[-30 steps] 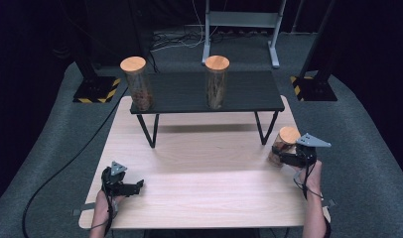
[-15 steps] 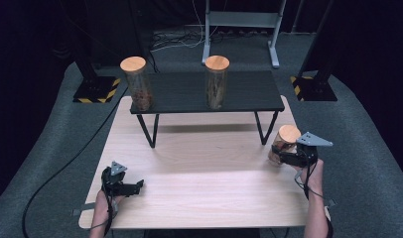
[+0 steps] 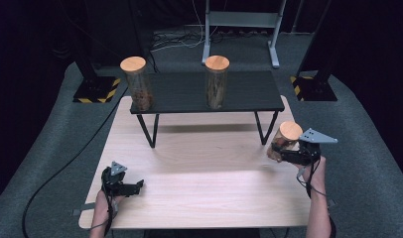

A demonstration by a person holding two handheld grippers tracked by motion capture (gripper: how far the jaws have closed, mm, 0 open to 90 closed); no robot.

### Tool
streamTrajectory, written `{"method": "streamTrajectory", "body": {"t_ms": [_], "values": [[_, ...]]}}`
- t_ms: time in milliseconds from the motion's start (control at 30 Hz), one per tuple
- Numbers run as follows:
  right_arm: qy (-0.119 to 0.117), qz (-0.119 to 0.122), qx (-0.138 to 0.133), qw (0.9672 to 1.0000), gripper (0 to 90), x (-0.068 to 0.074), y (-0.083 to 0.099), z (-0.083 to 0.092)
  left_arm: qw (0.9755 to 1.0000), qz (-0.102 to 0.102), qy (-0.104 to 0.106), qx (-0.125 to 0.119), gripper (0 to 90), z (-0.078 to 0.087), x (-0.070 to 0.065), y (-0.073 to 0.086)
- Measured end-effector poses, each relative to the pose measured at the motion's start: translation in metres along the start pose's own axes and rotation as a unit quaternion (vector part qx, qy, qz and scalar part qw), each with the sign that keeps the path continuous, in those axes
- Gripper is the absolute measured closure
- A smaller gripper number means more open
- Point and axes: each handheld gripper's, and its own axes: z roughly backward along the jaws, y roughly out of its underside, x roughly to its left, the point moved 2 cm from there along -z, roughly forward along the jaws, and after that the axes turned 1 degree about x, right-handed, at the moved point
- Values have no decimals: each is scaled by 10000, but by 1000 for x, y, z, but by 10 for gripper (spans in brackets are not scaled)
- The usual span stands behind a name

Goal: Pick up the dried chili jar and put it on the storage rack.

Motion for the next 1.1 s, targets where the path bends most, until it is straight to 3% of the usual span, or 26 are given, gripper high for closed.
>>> {"method": "streamTrajectory", "body": {"t_ms": [267, 1100], "values": [[-2, 167, -6, 9999, 244, 4, -12, 6, 10000, 1, -1, 0, 0, 0, 0, 0], [-39, 365, -42, 9993, 244, 12, -38, 10, 10000, 0, 0, -1, 0, 0, 0, 0]]}}
